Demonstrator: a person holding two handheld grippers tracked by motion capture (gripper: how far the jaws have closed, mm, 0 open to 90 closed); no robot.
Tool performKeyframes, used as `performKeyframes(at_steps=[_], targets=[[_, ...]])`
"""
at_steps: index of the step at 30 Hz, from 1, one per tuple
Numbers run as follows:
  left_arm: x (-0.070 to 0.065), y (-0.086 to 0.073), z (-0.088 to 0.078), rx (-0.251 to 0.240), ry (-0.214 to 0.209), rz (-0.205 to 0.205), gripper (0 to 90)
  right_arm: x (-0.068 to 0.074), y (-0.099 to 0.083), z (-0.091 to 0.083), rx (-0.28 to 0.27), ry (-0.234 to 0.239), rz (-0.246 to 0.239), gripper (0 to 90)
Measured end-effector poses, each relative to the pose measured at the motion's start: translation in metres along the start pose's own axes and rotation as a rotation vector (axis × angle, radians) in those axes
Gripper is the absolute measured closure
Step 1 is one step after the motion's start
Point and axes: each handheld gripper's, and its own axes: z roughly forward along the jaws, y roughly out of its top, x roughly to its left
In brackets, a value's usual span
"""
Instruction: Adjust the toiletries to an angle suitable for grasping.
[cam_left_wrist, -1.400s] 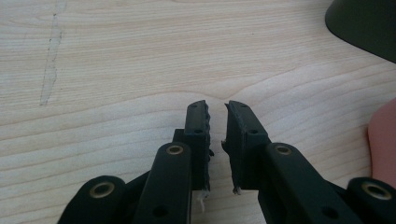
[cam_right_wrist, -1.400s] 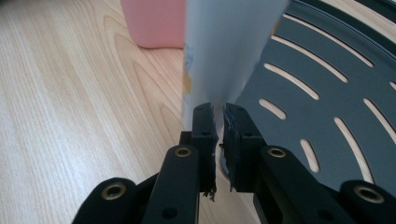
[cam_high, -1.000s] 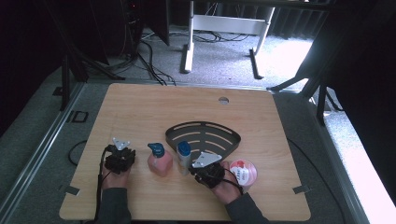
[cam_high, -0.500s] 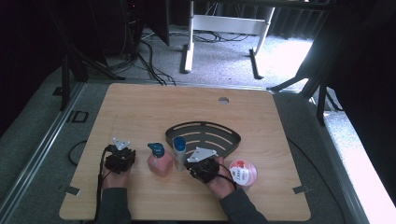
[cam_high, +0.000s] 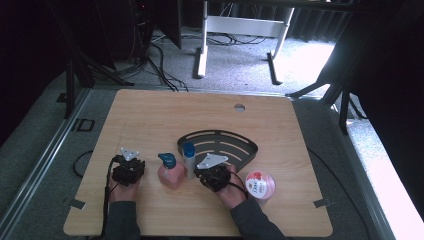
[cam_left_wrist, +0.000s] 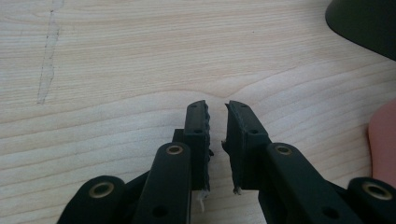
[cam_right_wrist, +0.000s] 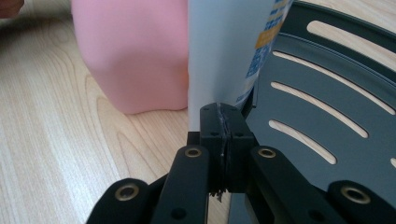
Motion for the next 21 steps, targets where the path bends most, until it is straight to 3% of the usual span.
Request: performKeyframes(at_steps=[21], targets=[[0.0, 0.0, 0.001, 0.005, -0.004, 0.003, 78.5, -0.001, 0.014, 0.012, -0.013, -0.013, 0.009, 89.8]])
